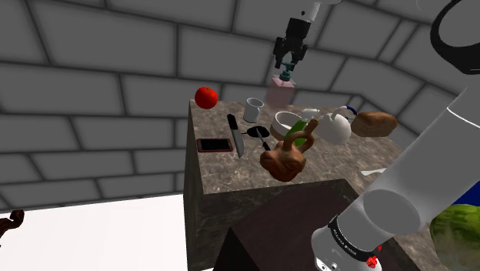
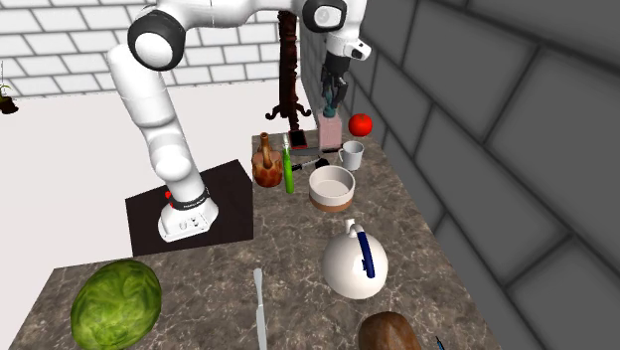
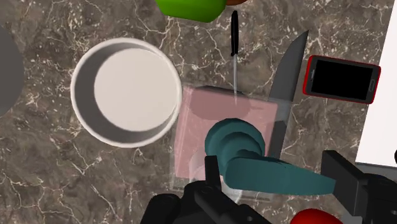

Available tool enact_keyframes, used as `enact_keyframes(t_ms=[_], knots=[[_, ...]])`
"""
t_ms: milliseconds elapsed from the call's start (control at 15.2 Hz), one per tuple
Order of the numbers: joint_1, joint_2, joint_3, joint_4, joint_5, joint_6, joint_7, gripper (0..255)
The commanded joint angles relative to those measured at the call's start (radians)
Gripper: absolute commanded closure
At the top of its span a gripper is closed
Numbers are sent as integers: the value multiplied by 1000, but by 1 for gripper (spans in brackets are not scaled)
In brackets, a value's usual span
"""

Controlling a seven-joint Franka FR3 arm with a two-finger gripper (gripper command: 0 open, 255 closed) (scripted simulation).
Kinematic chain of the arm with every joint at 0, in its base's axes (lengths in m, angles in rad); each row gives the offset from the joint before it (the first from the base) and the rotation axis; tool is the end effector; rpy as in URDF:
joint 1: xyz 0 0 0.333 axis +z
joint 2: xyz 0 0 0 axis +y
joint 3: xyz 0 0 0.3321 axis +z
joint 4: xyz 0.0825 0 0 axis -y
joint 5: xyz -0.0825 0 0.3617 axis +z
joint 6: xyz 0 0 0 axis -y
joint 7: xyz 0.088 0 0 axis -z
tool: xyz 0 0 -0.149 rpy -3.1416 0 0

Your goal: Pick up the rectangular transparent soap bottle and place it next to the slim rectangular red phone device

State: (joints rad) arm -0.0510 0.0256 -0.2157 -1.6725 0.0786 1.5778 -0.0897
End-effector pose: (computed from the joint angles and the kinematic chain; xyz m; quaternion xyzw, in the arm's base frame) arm 0.5143 -0.1272 0.5410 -0.9934 0.0909 0.0524 0.0465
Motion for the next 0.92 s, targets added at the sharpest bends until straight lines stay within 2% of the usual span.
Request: enact_keyframes(t_ms=[0,396,858], knots=[[24,-46,23,-36,-4,-5,50,255],[86,-135,94,-79,1,-40,187,255],[154,-194,185,-73,25,-89,351,255]])
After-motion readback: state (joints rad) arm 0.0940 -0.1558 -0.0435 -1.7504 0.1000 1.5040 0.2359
